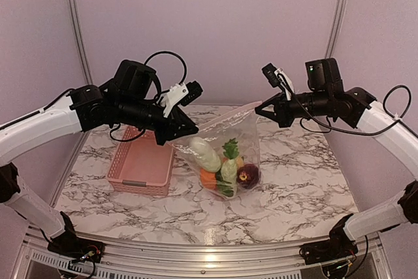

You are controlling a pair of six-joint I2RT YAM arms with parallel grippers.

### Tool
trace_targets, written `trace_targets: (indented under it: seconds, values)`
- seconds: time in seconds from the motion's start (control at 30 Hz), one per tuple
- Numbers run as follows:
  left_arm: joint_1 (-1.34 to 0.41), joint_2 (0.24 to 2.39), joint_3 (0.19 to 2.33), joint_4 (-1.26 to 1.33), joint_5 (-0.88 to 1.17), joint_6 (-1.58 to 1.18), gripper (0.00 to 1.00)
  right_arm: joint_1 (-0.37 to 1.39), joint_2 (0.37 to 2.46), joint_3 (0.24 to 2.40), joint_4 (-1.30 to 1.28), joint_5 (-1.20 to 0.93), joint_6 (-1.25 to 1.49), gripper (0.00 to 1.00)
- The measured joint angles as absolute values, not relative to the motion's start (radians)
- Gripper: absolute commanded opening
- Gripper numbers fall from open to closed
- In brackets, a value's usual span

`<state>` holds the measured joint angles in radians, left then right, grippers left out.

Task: Place the food in the zip-top bag and seal the zipper
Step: Zip the zipper of the food storage bag.

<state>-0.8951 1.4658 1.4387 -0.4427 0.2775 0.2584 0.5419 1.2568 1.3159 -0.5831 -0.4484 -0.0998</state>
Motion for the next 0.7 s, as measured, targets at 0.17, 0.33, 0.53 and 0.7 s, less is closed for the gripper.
trace_targets:
  seconds: [0.17, 0.33, 0.53, 0.7]
  values:
    - [-0.886, 1.423, 1.391, -0.454, 0.259, 0.258, 0.02, 0.540, 1.266, 1.316, -0.579, -0.435, -0.097, 0.00]
    - [-0.871, 1.377, 1.351, -0.463, 0.247, 0.258, 0.03, 0.540, 1.272, 1.316, -0.576, -0.427, -0.097, 0.00]
    - [-0.852, 1.358, 1.318, -0.479, 0.234, 0.254, 0.03, 0.539, 1.279, 1.316, -0.576, -0.421, -0.086, 0.00]
    - [-0.843, 1.358, 1.314, -0.485, 0.234, 0.248, 0.03, 0.539, 1.280, 1.316, -0.576, -0.411, -0.080, 0.00]
